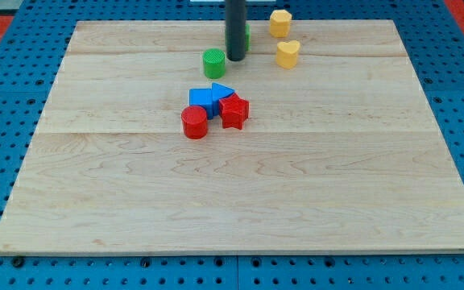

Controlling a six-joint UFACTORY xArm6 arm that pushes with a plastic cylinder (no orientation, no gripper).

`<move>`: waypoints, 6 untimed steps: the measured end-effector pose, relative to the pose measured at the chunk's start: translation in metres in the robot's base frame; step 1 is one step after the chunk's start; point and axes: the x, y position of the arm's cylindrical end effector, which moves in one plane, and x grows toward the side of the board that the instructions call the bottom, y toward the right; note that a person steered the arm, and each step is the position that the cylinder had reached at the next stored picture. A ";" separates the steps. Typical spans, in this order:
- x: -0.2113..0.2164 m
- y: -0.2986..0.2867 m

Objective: Move the green circle towards the top left corner of the board

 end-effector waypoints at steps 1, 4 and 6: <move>0.032 -0.002; -0.035 -0.145; -0.036 -0.196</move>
